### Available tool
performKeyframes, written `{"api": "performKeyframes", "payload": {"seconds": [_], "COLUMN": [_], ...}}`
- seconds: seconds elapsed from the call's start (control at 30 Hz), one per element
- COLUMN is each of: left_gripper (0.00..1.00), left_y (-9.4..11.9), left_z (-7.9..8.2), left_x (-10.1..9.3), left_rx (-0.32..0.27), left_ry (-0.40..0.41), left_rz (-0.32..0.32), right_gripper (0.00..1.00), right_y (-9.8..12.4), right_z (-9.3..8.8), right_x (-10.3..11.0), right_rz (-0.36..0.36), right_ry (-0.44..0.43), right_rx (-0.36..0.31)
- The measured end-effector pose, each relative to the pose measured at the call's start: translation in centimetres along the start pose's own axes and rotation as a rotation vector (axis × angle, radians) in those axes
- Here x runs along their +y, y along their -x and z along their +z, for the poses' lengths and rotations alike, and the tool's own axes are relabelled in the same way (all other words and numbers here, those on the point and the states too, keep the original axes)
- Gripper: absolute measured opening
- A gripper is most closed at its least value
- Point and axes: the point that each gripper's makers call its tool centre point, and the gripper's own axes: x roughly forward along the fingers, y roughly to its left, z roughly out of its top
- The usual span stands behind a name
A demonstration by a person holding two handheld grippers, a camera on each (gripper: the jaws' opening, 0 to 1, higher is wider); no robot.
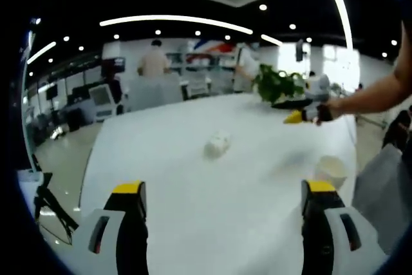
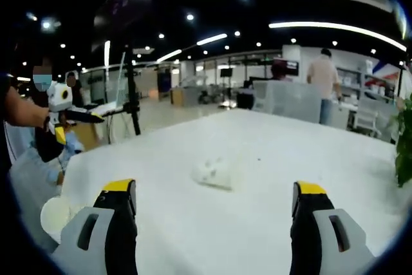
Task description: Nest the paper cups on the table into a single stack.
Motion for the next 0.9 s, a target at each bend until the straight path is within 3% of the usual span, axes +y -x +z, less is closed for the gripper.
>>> {"api": "performKeyframes", "payload": {"seconds": [0.33, 0.6, 0.9], "left_gripper": [0.99, 0.99, 0.99], "left_y": [-0.3, -1.1, -1.5], "left_z": [-0.4, -1.6, -1.9], "left_x": [-0.3, -1.6, -2.3], "left_rx": [0.0, 0.03, 0.021], "left_ry": [0.011, 0.0, -0.015], "left_rz": [-0.003, -0.038, -0.052], "right_gripper": [0.97, 0.97, 0.96], "right_y": [-3.0, -5.7, -8.2], "right_z": [1.4, 2.3, 3.0], "right_x": [-1.3, -2.0, -2.8], "right_rz": [0.011, 0.043, 0.058], "right_ry": [-0.018, 0.004, 0.025], "right_rx": [-0.001, 0.016, 0.029]}}
